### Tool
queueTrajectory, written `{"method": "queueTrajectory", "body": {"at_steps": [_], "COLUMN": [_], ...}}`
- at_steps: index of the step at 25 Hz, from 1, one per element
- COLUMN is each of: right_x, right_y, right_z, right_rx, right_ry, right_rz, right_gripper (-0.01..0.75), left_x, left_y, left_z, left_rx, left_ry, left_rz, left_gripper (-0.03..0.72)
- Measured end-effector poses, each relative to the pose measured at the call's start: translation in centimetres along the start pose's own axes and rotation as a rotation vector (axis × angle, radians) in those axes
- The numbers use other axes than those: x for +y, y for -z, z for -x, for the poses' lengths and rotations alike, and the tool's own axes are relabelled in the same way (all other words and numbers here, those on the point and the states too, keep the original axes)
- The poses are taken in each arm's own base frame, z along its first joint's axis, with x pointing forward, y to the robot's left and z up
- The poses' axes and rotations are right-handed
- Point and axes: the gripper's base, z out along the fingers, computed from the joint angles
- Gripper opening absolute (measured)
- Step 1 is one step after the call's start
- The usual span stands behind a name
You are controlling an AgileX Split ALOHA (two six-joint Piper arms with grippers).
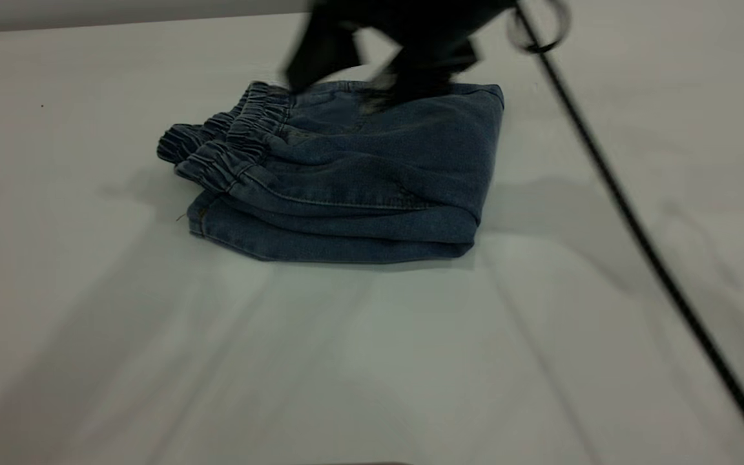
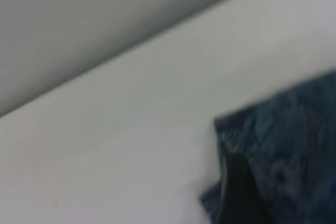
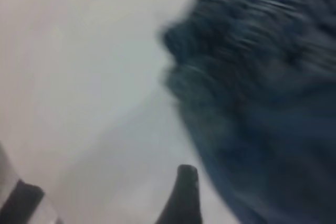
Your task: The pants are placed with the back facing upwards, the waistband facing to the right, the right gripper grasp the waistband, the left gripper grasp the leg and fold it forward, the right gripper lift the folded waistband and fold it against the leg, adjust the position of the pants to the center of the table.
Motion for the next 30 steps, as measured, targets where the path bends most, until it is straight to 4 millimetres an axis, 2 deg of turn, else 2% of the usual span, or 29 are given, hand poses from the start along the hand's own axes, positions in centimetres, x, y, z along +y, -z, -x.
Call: {"method": "queueTrajectory", "body": {"at_steps": [3,9,12,16,23,27,30], "right_x": [-2.7,-6.0,-6.9,-7.0,-6.8,-6.8,-6.7], "right_y": [2.9,7.8,9.3,9.7,9.7,9.7,9.7], "right_z": [0.8,1.7,1.8,1.6,1.6,1.5,1.5], "right_rx": [0.012,-0.004,-0.011,0.008,0.017,0.020,0.024], "right_ry": [-0.070,-0.158,-0.181,-0.189,-0.186,-0.183,-0.172], "right_rz": [-0.025,0.015,0.035,0.070,0.085,0.089,0.096], "right_gripper": [0.553,0.531,0.531,0.531,0.531,0.531,0.531], "left_x": [-0.7,-3.3,-4.6,-5.9,-6.9,-7.2,-7.5], "left_y": [-2.9,-11.0,-14.6,-18.1,-21.4,-22.1,-22.1], "left_z": [-1.5,-5.9,-8.6,-11.4,-14.9,-16.1,-16.2], "left_rx": [0.118,0.314,0.391,0.439,0.524,0.575,0.605], "left_ry": [-0.087,-0.203,-0.252,-0.271,-0.246,-0.176,-0.148], "left_rz": [-0.036,-0.204,-0.289,-0.359,-0.380,-0.374,-0.379], "left_gripper": [0.391,0.391,0.391,0.391,0.391,0.391,0.391]}}
